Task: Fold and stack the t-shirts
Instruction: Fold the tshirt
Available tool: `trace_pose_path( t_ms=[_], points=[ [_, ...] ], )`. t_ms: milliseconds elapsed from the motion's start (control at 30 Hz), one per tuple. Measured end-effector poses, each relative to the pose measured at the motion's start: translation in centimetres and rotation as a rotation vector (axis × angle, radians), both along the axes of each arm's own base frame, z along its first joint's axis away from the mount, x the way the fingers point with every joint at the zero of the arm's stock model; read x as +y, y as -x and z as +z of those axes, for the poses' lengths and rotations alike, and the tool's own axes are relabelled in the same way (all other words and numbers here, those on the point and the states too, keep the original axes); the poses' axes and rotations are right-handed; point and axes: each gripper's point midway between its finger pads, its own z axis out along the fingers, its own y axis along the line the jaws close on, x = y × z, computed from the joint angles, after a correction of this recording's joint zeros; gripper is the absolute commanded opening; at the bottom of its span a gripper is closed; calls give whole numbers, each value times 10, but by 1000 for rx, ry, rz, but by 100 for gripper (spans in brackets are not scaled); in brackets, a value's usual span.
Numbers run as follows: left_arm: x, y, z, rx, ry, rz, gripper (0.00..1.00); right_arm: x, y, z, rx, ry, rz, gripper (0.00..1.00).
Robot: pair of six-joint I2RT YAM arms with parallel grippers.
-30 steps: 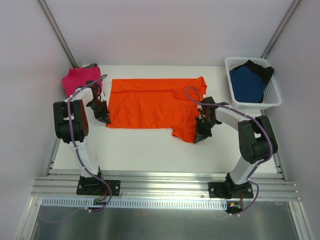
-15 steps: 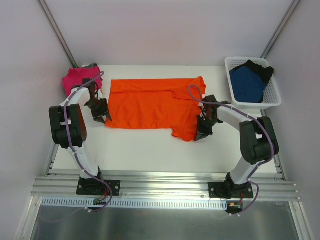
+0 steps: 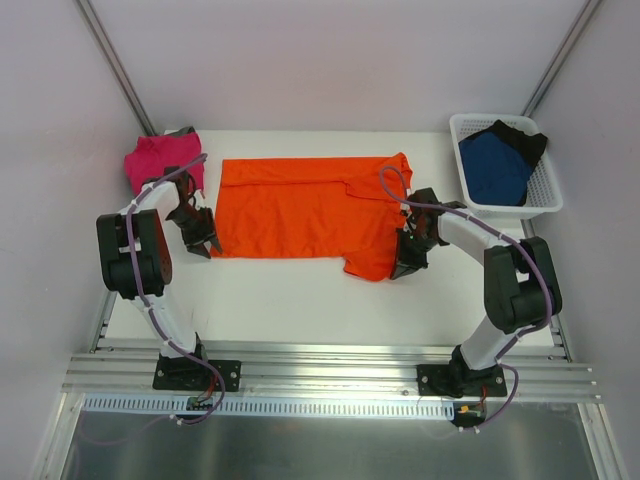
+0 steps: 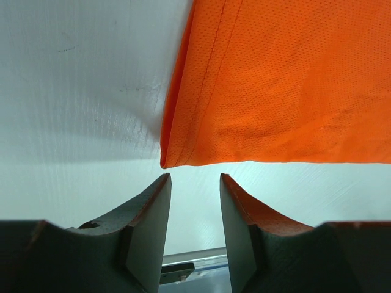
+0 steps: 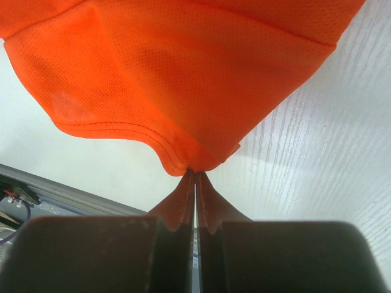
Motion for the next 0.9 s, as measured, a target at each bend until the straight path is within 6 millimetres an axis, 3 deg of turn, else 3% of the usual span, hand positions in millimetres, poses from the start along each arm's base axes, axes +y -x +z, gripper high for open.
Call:
trace_pose_path(
  t_ms=[433,700,733,867,900],
  points=[
    [6,0,-1,1,-2,20,37,-1,0,0,-4,3,1,1],
    [10,-8,-14,34,1,27,33,-1,-1,0,-4,3,-2,0],
    [11,-10,-15,34,1,27,31,-1,-1,0,-5,3,-2,0],
    [11,-16,-17,32,2,31,0,-1,-1,0,-4,2,-3,1],
    [11,-17,-17,31,2,33,0,-1,-1,0,-4,3,-3,1]
  ],
)
